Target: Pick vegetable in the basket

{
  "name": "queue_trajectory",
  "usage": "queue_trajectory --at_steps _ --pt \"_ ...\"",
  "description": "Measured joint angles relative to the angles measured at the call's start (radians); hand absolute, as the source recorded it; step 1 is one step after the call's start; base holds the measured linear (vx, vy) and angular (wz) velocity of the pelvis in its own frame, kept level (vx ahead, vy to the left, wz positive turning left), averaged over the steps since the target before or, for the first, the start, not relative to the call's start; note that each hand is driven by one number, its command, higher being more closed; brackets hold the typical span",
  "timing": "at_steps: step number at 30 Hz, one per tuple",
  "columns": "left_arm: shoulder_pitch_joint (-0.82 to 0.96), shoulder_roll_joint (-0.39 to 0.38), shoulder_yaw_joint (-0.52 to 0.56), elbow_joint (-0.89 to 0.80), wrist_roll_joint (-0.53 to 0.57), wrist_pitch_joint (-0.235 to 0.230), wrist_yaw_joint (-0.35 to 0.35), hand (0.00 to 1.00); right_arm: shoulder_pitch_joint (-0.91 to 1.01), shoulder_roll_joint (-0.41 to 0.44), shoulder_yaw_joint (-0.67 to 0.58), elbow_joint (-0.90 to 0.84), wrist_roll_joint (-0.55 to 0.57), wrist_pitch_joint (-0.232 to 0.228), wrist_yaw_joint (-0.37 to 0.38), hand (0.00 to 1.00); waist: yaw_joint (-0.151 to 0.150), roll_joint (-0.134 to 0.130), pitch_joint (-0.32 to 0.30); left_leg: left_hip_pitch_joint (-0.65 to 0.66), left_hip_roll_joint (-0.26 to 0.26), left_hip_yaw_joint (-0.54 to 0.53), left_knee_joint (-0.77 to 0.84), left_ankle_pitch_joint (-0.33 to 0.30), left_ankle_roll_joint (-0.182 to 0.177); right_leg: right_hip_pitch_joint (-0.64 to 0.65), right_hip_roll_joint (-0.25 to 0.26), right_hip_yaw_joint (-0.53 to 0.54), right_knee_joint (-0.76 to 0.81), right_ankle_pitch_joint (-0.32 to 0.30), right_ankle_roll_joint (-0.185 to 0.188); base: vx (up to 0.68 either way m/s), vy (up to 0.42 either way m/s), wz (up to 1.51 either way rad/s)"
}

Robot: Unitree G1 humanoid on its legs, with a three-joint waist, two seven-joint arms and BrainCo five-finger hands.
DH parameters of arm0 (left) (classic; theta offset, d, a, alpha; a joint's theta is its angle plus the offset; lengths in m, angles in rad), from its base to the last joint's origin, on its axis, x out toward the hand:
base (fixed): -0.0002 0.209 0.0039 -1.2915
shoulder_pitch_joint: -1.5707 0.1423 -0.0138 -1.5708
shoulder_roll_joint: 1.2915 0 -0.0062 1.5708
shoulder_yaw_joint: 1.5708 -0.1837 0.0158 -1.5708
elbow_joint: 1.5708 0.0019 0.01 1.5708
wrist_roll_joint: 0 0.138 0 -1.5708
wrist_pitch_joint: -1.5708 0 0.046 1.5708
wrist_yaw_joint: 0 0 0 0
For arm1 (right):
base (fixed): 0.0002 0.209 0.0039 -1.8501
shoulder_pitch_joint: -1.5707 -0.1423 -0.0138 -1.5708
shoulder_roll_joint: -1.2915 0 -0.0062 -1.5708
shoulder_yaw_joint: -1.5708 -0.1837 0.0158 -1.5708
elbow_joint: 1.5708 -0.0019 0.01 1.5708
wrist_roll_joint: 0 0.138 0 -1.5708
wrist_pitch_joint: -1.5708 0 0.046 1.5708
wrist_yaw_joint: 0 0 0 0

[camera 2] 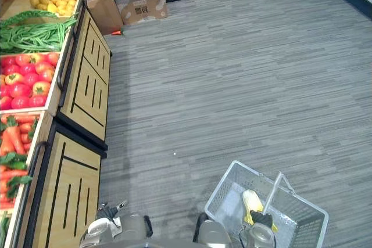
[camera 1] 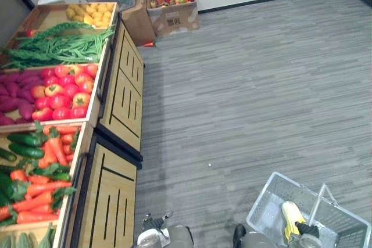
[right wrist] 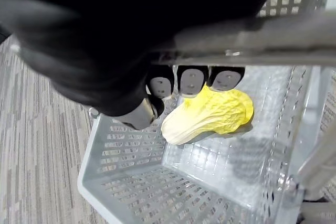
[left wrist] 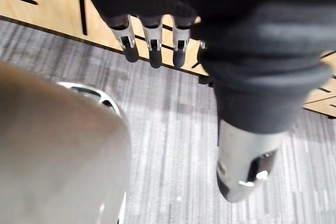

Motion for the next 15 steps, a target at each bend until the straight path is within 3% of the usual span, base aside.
queue_trajectory --at_steps 1,3,5,6,7,8,9,10,11,13,14,15 --pt "0.001 0.001 0.0 -0.001 0.0 -0.001 0.0 0.0 0.0 0.0 0.0 -0.002 0.0 0.0 0.003 1.0 0.001 -0.005 -0.002 -0.009 -0.018 0.009 -0.075 0.001 0.002 0.016 -0.013 0.001 -0.013 -0.001 0.008 0.31 0.122 -0.14" --pt "0.007 -0.001 0.007 -0.001 0.001 0.0 0.001 0.0 0.024 0.007 0.002 -0.015 -0.001 0.0 0.008 1.0 0.0 -0.013 -0.016 -0.007 -0.084 0.013 -0.404 0.059 0.013 0.078 -0.041 -0.018 -0.073 -0.003 0.06 0.37 0.187 0.07" --pt "0.013 -0.01 0.027 -0.002 0.002 0.0 0.001 0.0 0.058 0.011 0.025 -0.027 -0.002 0.0 0.01 1.0 0.001 -0.004 -0.029 -0.036 -0.097 0.019 -0.578 0.122 0.04 0.134 -0.046 -0.047 -0.101 -0.028 0.109 0.4 0.303 0.27" --pt "0.017 -0.017 0.052 -0.002 0.003 0.001 0.001 0.0 0.088 0.02 0.04 -0.045 -0.002 0.002 0.01 1.0 0.008 0.0 -0.05 -0.063 -0.089 0.049 -0.595 0.14 0.069 0.159 -0.05 -0.063 -0.107 -0.048 0.138 0.4 0.344 0.26" --pt "0.018 -0.018 0.067 -0.004 0.003 0.001 0.001 0.0 0.099 0.032 0.041 -0.049 -0.002 0.003 0.011 1.0 0.016 -0.012 -0.058 -0.064 -0.086 0.085 -0.575 0.179 0.104 0.173 -0.063 -0.065 -0.108 -0.06 0.15 0.44 0.314 0.26" --pt "0.028 -0.018 0.087 -0.011 0.006 0.002 0.001 0.0 0.112 0.049 0.041 -0.049 -0.001 0.009 0.009 1.0 0.022 -0.026 -0.091 -0.061 -0.089 0.175 -0.549 0.211 0.142 0.19 -0.092 -0.069 -0.109 -0.065 0.152 0.46 0.29 0.25" --pt "0.033 -0.013 0.092 -0.012 0.011 0.002 0.002 0.0 0.115 0.06 0.042 -0.049 -0.002 0.009 0.011 1.0 0.021 -0.045 -0.103 -0.058 -0.102 0.204 -0.54 0.201 0.165 0.192 -0.108 -0.069 -0.102 -0.061 0.145 0.71 0.399 0.45" --pt "0.035 -0.005 0.094 -0.012 0.012 0.004 0.005 0.0 0.113 0.08 0.053 -0.049 -0.004 0.009 0.016 1.0 0.032 -0.073 -0.124 -0.055 -0.143 0.205 -0.508 0.161 0.212 0.184 -0.149 -0.036 -0.073 0.005 0.114 0.73 0.426 0.46" --pt "0.037 0.001 0.093 -0.009 0.012 0.009 0.007 0.0 0.105 0.086 0.072 -0.046 -0.006 0.009 0.023 1.0 0.034 -0.084 -0.141 -0.053 -0.157 0.205 -0.484 0.132 0.234 0.175 -0.162 -0.003 -0.038 0.052 0.128 0.82 0.501 0.5" --pt "0.046 0.012 0.075 0.001 0.011 0.011 0.01 0.0 0.093 0.082 0.075 -0.039 -0.024 0.007 0.027 1.0 0.031 -0.085 -0.154 0.002 -0.189 0.17 -0.487 0.071 0.237 0.127 -0.188 0.027 0.166 0.135 0.187 0.46 0.299 0.5" --pt "0.055 0.02 0.035 0.003 0.012 0.019 0.016 0.0 0.086 0.073 0.06 -0.039 -0.023 0.005 0.025 1.0 0.027 -0.091 -0.152 0.068 -0.219 0.144 -0.513 0.043 0.236 0.053 -0.221 0.065 0.401 0.21 0.197 0.4 0.269 0.53" --pt "0.058 0.028 0.01 0.003 0.01 0.023 0.018 0.0 0.079 0.07 0.049 -0.039 -0.023 0.005 0.023 1.0 0.024 -0.093 -0.149 0.106 -0.232 0.13 -0.525 0.032 0.234 0.004 -0.23 0.102 0.537 0.277 0.199 0.47 0.277 0.73"
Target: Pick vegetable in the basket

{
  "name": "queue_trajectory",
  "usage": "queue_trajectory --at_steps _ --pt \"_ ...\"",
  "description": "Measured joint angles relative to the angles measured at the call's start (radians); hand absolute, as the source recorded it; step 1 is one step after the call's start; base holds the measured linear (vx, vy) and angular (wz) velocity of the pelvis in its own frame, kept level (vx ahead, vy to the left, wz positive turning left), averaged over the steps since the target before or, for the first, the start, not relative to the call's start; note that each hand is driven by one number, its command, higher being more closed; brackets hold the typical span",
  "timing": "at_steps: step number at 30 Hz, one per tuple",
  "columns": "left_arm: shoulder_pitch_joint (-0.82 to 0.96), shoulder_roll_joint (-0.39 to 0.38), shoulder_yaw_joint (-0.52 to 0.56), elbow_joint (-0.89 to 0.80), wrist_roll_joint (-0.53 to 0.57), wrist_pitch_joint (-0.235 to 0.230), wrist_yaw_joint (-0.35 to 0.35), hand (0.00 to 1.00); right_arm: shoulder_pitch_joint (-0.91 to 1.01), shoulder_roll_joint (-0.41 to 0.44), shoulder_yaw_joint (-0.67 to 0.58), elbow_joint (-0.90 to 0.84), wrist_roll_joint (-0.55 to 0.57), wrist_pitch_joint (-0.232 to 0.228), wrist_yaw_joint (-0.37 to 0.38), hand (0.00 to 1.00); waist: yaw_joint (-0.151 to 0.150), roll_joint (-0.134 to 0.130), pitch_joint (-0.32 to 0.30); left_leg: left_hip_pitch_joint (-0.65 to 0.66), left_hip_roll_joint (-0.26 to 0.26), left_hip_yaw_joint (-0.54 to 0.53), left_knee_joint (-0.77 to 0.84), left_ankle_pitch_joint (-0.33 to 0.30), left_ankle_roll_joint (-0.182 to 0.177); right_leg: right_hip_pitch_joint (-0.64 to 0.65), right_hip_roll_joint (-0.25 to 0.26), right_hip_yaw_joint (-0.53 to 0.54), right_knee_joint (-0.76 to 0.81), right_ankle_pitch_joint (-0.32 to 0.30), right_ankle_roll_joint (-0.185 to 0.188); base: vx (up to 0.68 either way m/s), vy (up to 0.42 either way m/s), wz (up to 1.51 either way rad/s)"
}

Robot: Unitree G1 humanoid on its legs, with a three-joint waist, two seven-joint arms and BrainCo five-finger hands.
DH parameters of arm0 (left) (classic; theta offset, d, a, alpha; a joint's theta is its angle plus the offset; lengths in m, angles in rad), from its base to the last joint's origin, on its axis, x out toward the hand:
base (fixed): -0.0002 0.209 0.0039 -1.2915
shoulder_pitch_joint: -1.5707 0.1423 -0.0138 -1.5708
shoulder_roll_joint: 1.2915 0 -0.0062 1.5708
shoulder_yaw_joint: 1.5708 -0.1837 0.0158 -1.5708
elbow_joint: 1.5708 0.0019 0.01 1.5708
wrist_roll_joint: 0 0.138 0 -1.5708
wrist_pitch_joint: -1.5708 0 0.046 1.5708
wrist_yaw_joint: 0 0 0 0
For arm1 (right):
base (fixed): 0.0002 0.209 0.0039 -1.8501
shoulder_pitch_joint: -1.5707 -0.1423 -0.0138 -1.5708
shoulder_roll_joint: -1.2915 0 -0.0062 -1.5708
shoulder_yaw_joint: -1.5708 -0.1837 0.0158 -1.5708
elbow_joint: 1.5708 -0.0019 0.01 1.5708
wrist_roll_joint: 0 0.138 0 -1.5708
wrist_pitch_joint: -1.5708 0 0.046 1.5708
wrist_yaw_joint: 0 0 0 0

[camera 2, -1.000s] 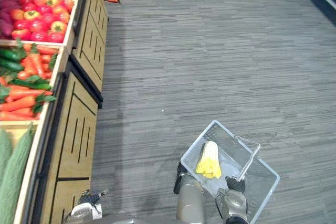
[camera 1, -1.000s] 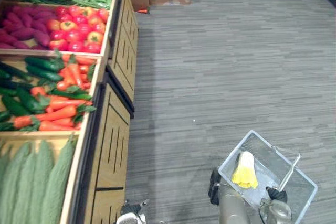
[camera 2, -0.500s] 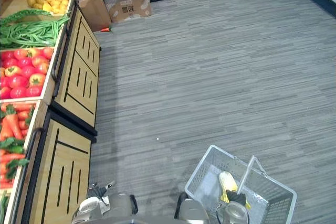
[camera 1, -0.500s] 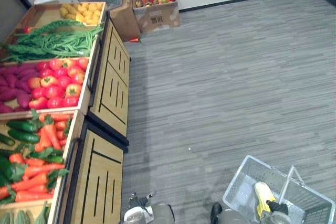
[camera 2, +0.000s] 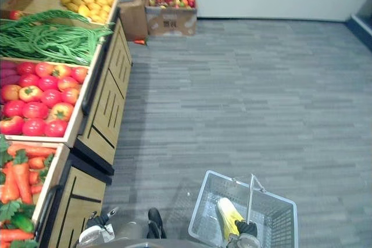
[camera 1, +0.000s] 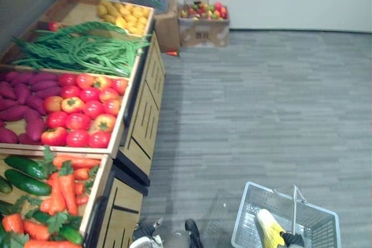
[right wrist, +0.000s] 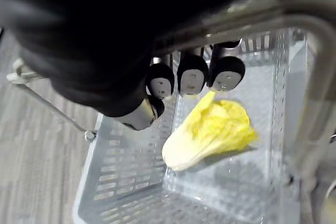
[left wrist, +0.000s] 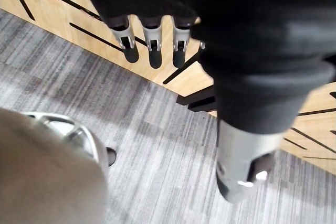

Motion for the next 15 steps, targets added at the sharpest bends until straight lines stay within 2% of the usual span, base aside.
queue_trajectory --at_steps 1,2,3,4,5,6,7,8,9,10,11,12,13,14,15 --pt "0.005 0.014 -0.039 0.005 0.001 0.007 0.003 0.0 -0.007 -0.006 -0.011 0.0 0.001 0.0 -0.002 1.0 -0.008 0.006 0.009 0.069 -0.019 -0.036 -0.012 -0.023 0.0 -0.081 0.007 0.044 0.26 0.016 0.017 0.31 0.165 0.68" --pt "0.006 0.018 -0.056 0.016 0.001 0.009 0.004 0.0 -0.002 -0.01 -0.01 0.0 0.001 0.002 -0.003 1.0 -0.011 0.006 0.009 0.108 -0.027 -0.055 -0.02 -0.03 0.0 -0.118 0.015 0.054 0.362 0.007 0.012 0.39 0.156 1.11" --pt "0.005 0.024 -0.098 0.033 0.001 0.008 0.004 0.0 0.009 -0.012 -0.009 -0.001 0.003 0.0 -0.006 1.0 -0.019 0.011 0.008 0.186 -0.04 -0.11 -0.053 -0.042 0.004 -0.192 0.045 0.046 0.488 -0.063 0.005 0.32 0.109 0.97" --pt "0.005 0.024 -0.11 0.036 0.001 0.008 0.005 0.0 0.006 -0.012 -0.012 -0.001 0.006 -0.005 -0.008 1.0 -0.024 0.012 0.008 0.211 -0.047 -0.132 -0.07 -0.044 0.004 -0.228 0.053 0.04 0.504 -0.09 -0.003 0.47 0.135 1.27" --pt "0.005 0.027 -0.117 0.04 0.001 0.01 0.006 0.0 -0.001 -0.014 -0.022 -0.006 0.019 -0.013 -0.013 1.0 -0.035 0.012 0.01 0.246 -0.061 -0.189 -0.091 -0.046 0.007 -0.292 0.056 0.01 0.486 -0.151 -0.018 0.47 0.049 1.28" --pt "0.002 0.024 -0.118 0.05 0.0 0.011 0.007 0.0 -0.01 -0.015 -0.054 -0.008 0.022 -0.019 -0.015 1.0 -0.039 0.021 0.016 0.279 -0.063 -0.24 -0.102 -0.045 0.006 -0.321 0.055 -0.026 0.409 -0.218 -0.039 0.47 0.016 1.55" --pt "0.003 0.021 -0.113 0.058 0.0 0.011 0.006 0.0 -0.007 -0.018 -0.075 -0.006 0.023 -0.02 -0.019 1.0 -0.044 0.028 0.022 0.302 -0.061 -0.286 -0.103 -0.045 0.006 -0.322 0.056 -0.051 0.312 -0.252 -0.048 0.39 -0.028 1.36" --pt "0.005 0.017 -0.106 0.057 -0.001 0.01 0.006 0.0 -0.007 -0.018 -0.09 -0.003 0.023 -0.019 -0.019 1.0 -0.046 0.031 0.024 0.313 -0.06 -0.315 -0.103 -0.046 0.005 -0.319 0.059 -0.056 0.24 -0.262 -0.06 0.29 -0.086 1.46" --pt "0.002 0.008 -0.071 0.053 0.0 0.008 0.005 0.0 -0.004 -0.017 -0.107 -0.001 0.023 -0.018 -0.019 1.0 -0.045 0.037 0.025 0.329 -0.053 -0.373 -0.103 -0.055 -0.01 -0.318 0.073 -0.033 0.083 -0.266 -0.068 0.35 -0.167 1.43" --pt "0.004 0.0 -0.043 0.046 0.001 0.007 0.004 0.0 0.0 -0.013 -0.12 -0.001 0.023 -0.015 -0.018 1.0 -0.039 0.039 0.025 0.333 -0.048 -0.422 -0.102 -0.063 -0.02 -0.314 0.092 0.024 -0.039 -0.265 -0.068 0.42 -0.261 1.66" --pt "0.006 -0.013 -0.011 0.03 0.001 0.007 0.002 0.0 0.002 -0.005 -0.122 -0.002 0.023 -0.014 -0.017 1.0 -0.028 0.042 0.027 0.332 -0.036 -0.479 -0.094 -0.081 -0.036 -0.31 0.124 0.132 -0.187 -0.257 -0.066 0.34 -0.271 1.34" --pt "0.007 -0.02 0.004 0.024 0.0 0.007 0.001 0.0 0.0 -0.002 -0.122 -0.002 0.023 -0.01 -0.017 1.0 -0.026 0.044 0.031 0.327 -0.029 -0.508 -0.08 -0.097 -0.046 -0.302 0.136 0.19 -0.251 -0.251 -0.06 0.33 -0.331 1.47" --pt "0.007 -0.031 0.035 0.008 0.0 0.007 -0.001 0.0 0.001 0.013 -0.118 -0.002 0.025 -0.005 -0.017 1.0 -0.012 0.041 0.033 0.311 -0.018 -0.565 -0.039 -0.13 -0.072 -0.277 0.155 0.289 -0.341 -0.231 -0.064 0.31 -0.392 1.51" --pt "0.015 -0.038 0.067 -0.019 -0.003 0.007 -0.001 0.0 0.014 0.035 -0.117 -0.001 0.032 -0.005 -0.02 1.0 -0.001 0.018 0.029 0.294 -0.014 -0.612 0.009 -0.172 -0.104 -0.25 0.146 0.31 -0.372 -0.185 -0.06 0.3 -0.422 1.51" --pt "0.018 -0.035 0.086 -0.029 -0.003 0.006 -0.002 0.0 0.023 0.048 -0.116 -0.002 0.033 -0.006 -0.022 1.0 0.004 -0.002 0.024 0.285 -0.015 -0.635 0.027 -0.19 -0.118 -0.237 0.129 0.3 -0.377 -0.191 -0.007 0.27 -0.472 1.3"
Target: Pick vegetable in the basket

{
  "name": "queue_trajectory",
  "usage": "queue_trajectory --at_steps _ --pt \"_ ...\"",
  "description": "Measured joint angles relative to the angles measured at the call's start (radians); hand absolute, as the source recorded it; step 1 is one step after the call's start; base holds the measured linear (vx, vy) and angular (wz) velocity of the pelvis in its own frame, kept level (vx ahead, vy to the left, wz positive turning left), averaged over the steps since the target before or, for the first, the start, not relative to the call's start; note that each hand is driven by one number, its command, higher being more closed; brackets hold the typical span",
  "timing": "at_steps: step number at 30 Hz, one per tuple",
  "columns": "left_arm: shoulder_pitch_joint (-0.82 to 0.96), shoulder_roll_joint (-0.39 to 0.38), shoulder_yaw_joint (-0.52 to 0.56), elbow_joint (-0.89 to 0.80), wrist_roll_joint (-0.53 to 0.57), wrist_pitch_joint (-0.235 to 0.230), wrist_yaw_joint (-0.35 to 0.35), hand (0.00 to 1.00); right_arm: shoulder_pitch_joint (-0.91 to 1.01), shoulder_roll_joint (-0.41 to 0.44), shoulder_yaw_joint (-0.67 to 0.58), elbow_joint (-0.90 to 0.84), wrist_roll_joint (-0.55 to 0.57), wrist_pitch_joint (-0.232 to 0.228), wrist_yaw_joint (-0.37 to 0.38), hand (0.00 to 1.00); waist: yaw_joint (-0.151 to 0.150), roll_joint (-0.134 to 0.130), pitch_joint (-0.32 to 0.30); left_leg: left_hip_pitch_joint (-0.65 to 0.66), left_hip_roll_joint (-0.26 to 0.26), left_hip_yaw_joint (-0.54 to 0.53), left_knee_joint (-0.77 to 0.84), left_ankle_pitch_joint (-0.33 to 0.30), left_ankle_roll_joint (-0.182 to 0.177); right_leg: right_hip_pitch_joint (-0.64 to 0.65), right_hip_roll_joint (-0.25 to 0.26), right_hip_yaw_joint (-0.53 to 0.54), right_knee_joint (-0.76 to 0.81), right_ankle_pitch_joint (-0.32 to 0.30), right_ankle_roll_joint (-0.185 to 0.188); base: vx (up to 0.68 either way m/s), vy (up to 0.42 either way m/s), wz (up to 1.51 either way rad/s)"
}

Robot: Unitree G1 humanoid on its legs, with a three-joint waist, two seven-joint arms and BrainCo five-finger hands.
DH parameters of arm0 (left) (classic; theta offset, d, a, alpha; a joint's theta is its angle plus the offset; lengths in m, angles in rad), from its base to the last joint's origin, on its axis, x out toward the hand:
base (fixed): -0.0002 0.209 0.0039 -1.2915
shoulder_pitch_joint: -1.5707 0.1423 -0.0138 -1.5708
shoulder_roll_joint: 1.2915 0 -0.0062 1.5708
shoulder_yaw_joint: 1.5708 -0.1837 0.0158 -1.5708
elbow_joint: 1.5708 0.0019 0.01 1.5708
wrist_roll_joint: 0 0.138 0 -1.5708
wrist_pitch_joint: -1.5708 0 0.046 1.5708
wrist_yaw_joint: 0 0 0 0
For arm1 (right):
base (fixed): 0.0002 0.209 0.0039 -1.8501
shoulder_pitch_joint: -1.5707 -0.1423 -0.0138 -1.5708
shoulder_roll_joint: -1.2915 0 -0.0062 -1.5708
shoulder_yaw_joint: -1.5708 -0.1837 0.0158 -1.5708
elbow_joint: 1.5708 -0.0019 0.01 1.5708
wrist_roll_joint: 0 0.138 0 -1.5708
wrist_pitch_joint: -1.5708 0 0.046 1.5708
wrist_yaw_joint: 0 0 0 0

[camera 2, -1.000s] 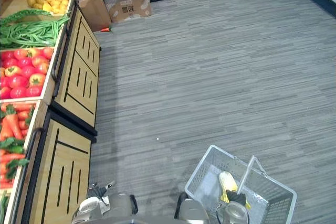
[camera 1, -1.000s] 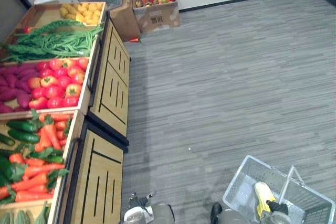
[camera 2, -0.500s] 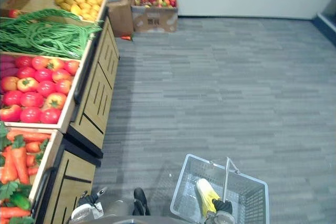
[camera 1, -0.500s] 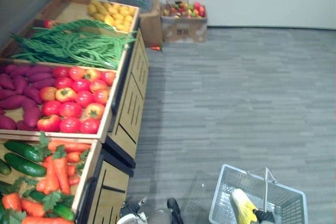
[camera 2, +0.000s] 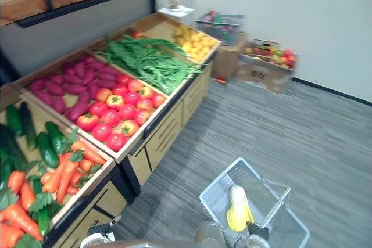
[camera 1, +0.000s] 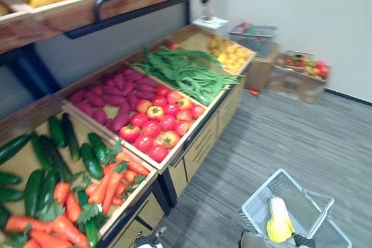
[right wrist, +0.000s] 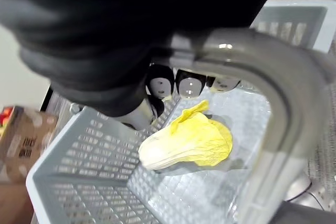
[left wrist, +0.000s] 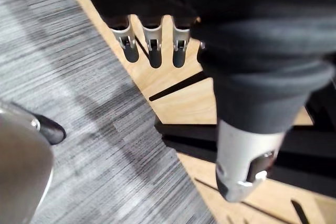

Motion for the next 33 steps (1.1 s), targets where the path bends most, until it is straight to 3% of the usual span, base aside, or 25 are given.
queue_trajectory --at_steps 1,2,4,8,11,12,13,16,18,22,27,29,31,32,33 --pt "0.006 -0.01 0.02 0.006 -0.002 0.003 -0.002 0.0 -0.001 -0.004 -0.001 -0.001 0.0 0.0 -0.008 1.0 0.004 0.017 0.005 -0.01 0.039 -0.018 0.024 -0.017 -0.019 0.006 0.013 -0.065 0.031 -0.022 0.024 0.25 -0.447 1.52" --pt "0.016 -0.04 0.057 0.002 -0.009 0.001 -0.001 0.0 -0.001 -0.032 -0.002 -0.009 0.0 0.0 -0.012 1.0 -0.007 0.053 -0.015 -0.051 0.087 -0.011 0.041 0.004 -0.045 0.01 0.02 -0.163 0.045 -0.054 -0.003 0.24 -0.428 1.5" --pt "0.02 -0.067 0.09 -0.002 -0.037 0.0 0.002 0.0 -0.001 -0.052 -0.001 -0.008 -0.004 0.008 -0.01 1.0 -0.003 0.088 -0.018 -0.068 0.134 -0.026 0.007 0.045 -0.085 0.026 0.034 -0.257 0.054 -0.079 -0.031 0.2 -0.362 1.42" --pt "0.023 -0.066 0.114 0.004 -0.079 0.0 0.006 0.0 -0.012 -0.051 -0.045 -0.003 -0.005 0.015 0.002 1.0 -0.007 0.09 -0.016 -0.119 0.186 -0.036 -0.026 0.147 -0.113 0.094 0.043 -0.428 0.022 -0.097 -0.063 0.11 -0.315 1.24" --pt "0.023 -0.057 0.092 0.013 -0.077 0.001 0.007 0.0 -0.025 -0.052 -0.095 0.008 -0.004 0.015 0.008 1.0 -0.007 0.089 -0.016 -0.12 0.205 0.104 -0.062 0.2 -0.112 0.134 0.033 -0.496 -0.006 -0.101 -0.074 0.0 -0.158 0.75" --pt "0.023 -0.045 0.068 0.024 -0.075 0.001 0.008 0.0 -0.03 -0.058 -0.1 0.025 -0.004 0.014 0.01 1.0 -0.011 0.085 -0.014 -0.119 0.209 0.201 -0.088 0.231 -0.101 0.146 0.017 -0.525 -0.016 -0.101 -0.075 -0.07 -0.037 0.75" --pt "0.023 -0.038 0.043 0.027 -0.073 0.002 0.009 0.0 -0.033 -0.064 -0.113 0.042 -0.004 0.015 0.01 1.0 -0.016 0.083 -0.014 -0.118 0.209 0.319 -0.114 0.255 -0.077 0.159 0.001 -0.563 -0.031 -0.098 -0.077 -0.06 -0.009 0.9" --pt "0.024 -0.022 0.017 0.032 -0.072 0.01 0.01 0.0 -0.014 -0.061 -0.133 0.056 -0.004 0.017 0.008 1.0 -0.042 0.082 -0.013 -0.136 0.202 0.503 -0.147 0.301 -0.068 0.192 -0.022 -0.654 -0.073 -0.086 -0.061 -0.1 0.059 1.03" --pt "0.023 -0.006 -0.005 0.046 -0.065 0.015 0.017 0.0 -0.012 -0.065 -0.134 0.063 -0.004 0.017 0.008 1.0 -0.04 0.083 -0.014 -0.138 0.174 0.521 -0.234 0.359 -0.057 0.218 -0.021 -0.706 -0.151 -0.046 -0.044 -0.11 0.103 0.72" --pt "0.014 0.013 -0.05 0.053 -0.027 0.016 0.018 0.0 -0.018 -0.066 -0.127 0.059 -0.005 0.016 0.011 1.0 -0.041 0.085 -0.013 -0.17 0.143 0.499 -0.291 0.395 -0.034 0.221 -0.023 -0.748 -0.203 -0.009 -0.028 -0.04 0.076 0.37" --pt "0.0 0.032 -0.066 0.066 -0.025 0.021 0.019 0.0 -0.022 -0.067 -0.091 0.057 -0.005 0.017 0.01 1.0 -0.042 0.073 -0.005 -0.187 0.113 0.574 -0.302 0.379 -0.037 0.234 -0.065 -0.786 -0.215 0.008 -0.012 0.09 0.096 0.35" --pt "-0.016 0.052 -0.103 0.079 0.006 0.021 0.019 0.0 -0.028 -0.071 -0.088 0.052 -0.011 0.017 0.01 1.0 -0.041 0.052 0.011 -0.164 0.071 0.583 -0.302 0.325 -0.011 0.247 -0.126 -0.798 -0.168 0.0 0.009 0.25 0.137 0.19" --pt "-0.021 0.065 -0.154 0.096 0.014 0.02 0.019 0.0 -0.04 -0.092 -0.086 0.04 -0.011 0.019 0.004 1.0 -0.059 0.056 0.023 -0.116 0.06 0.602 -0.302 0.308 -0.004 0.222 -0.198 -0.777 0.019 -0.014 -0.012 0.23 0.122 0.31" --pt "-0.019 0.072 -0.179 0.093 0.013 0.019 0.02 0.0 -0.047 -0.105 -0.084 0.04 -0.011 0.02 0.001 1.0 -0.056 0.053 0.025 -0.094 0.048 0.597 -0.295 0.305 -0.001 0.16 -0.239 -0.708 0.171 -0.002 -0.096 0.19 0.137 0.13" --pt "-0.019 0.077 -0.192 0.091 0.013 0.019 0.019 0.0 -0.054 -0.106 -0.082 0.038 -0.011 0.02 0.001 1.0 -0.056 0.05 0.028 -0.085 0.048 0.583 -0.29 0.3 0.005 0.12 -0.253 -0.656 0.251 0.022 -0.133 0.3 0.161 0.25"
